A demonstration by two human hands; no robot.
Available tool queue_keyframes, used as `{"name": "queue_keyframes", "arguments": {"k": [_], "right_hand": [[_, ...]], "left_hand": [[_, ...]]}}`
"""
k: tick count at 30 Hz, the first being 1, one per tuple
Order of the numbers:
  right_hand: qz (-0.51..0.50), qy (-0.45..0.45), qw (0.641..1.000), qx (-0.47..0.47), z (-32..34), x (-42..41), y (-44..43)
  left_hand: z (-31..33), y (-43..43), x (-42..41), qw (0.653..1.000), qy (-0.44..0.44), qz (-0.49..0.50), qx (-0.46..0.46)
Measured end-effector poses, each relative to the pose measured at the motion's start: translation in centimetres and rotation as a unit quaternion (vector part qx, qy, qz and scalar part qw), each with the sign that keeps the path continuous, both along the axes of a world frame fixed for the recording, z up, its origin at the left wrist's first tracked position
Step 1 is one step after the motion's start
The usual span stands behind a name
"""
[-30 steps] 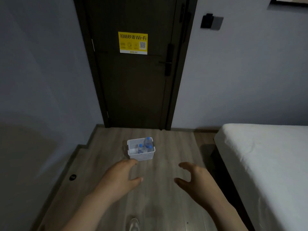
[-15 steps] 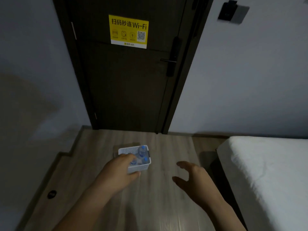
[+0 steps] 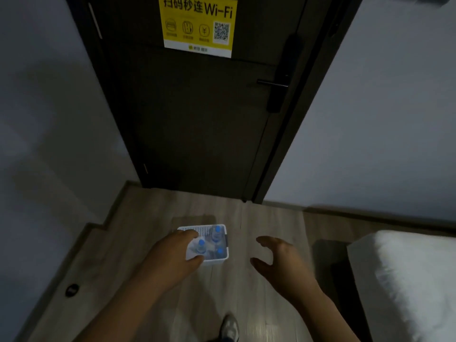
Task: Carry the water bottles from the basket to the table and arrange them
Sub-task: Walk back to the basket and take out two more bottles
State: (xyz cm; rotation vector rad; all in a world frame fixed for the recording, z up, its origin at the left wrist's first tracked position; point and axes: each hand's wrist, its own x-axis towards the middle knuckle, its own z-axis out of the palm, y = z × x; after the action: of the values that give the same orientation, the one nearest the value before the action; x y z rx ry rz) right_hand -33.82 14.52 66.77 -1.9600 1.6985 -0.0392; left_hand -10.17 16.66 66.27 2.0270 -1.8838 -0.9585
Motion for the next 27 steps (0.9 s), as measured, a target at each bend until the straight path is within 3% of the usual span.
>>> {"name": "queue_keyframes", "arguments": {"k": [8, 15, 27], "right_hand": [[0.04, 0.009, 0.999, 0.031, -7.0, -0.5, -10.6], [-0.009, -0.023, 0.999, 0.034, -16.0, 0.7, -15.1], [-0.05, -0.079, 0.994, 0.052, -43.3, 3.7, -19.6]], "left_hand": [[-6.5, -8.8, -1.2, 0.999, -0.009, 0.017, 0.051], [-15.6, -14.4, 0.1, 0.997, -0.013, 0.014, 0.074], [-42.1, -21.6, 2.2, 0.996, 0.012, 0.033, 0.077]]}}
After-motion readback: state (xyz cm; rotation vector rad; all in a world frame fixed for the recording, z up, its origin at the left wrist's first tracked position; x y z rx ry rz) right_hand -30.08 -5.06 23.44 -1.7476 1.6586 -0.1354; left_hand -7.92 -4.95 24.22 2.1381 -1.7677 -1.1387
